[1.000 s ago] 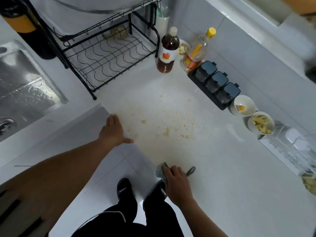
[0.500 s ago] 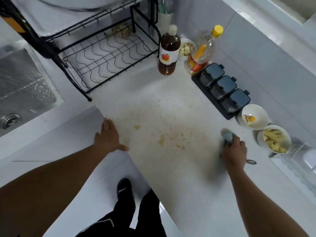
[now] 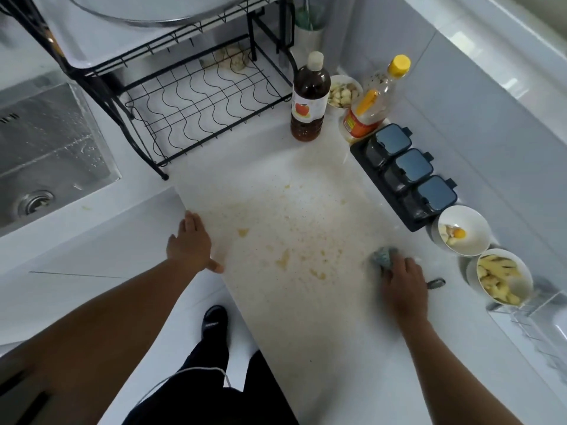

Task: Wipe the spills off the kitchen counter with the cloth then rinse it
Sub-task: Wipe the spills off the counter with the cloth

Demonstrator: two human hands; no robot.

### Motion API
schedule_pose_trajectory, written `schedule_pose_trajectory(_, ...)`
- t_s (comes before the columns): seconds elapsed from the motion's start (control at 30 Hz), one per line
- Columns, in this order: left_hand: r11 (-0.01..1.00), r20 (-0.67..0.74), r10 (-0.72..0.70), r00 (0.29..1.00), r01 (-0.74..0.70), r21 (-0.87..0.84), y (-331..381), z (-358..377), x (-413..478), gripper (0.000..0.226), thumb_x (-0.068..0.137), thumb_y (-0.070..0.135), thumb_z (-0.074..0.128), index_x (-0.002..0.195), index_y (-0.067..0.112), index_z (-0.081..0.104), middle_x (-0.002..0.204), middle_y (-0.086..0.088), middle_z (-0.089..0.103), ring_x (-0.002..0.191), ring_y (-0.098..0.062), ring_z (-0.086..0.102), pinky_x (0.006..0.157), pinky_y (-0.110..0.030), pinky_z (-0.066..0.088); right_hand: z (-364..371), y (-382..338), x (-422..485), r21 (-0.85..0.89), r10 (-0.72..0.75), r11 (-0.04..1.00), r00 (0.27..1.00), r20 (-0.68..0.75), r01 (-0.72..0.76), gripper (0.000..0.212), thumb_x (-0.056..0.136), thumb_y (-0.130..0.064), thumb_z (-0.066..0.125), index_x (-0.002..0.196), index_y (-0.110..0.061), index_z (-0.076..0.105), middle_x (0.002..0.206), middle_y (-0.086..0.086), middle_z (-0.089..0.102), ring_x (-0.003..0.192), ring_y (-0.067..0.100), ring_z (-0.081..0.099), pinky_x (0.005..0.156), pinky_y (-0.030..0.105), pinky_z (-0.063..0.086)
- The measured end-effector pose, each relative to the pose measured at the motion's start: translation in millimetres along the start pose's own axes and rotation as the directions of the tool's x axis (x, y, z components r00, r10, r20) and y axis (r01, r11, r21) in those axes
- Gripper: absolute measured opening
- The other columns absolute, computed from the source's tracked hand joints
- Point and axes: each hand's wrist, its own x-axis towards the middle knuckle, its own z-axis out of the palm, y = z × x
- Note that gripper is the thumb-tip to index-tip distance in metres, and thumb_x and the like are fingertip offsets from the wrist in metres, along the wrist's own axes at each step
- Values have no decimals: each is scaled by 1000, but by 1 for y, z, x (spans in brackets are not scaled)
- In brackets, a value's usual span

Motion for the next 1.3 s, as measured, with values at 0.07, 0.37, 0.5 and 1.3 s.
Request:
schedule_pose_trajectory(0.07,1000,-6,15,1000,-16,-15,-3,2,-4,162,53,67,86,153,-2,-21,164,-16,-20,155,-31,0,120,-51,27,3,-12,5,64,232,972,967,-109,-226,38,94,-15,51,128,1,54,99,28,57,86,45,55,69,48,48)
schedule_pose_trajectory(0.37,997,50,69,996,-70,32,-11,-5,3,162,55,77,79,151,-3,-25,163,-20,-23,154,-30,-7,122,-56,13,1,-38,-1,28,132,991,991,-6,-132,42,94,-15,60,134,-2,54,106,24,57,93,43,54,73,48,49)
schedule_pose_trajectory(0.5,998,31,60,998,-60,6,-11,-4,1,162,54,74,82,152,-1,-22,164,-18,-21,155,-29,-5,122,-58,13,5,-48,-16,-1,-66,998,996,57,66,42,92,-9,60,132,0,55,104,23,57,92,41,54,73,47,49)
schedule_pose_trajectory(1.3,990,25,55,998,-58,130,-6,-17,-8,162,52,83,76,153,-5,-15,164,-24,-12,149,-36,23,108,-52,38,14,-81,-51,-18,-155,988,986,61,156,40,89,-14,64,127,-6,58,95,16,56,84,37,54,65,41,48)
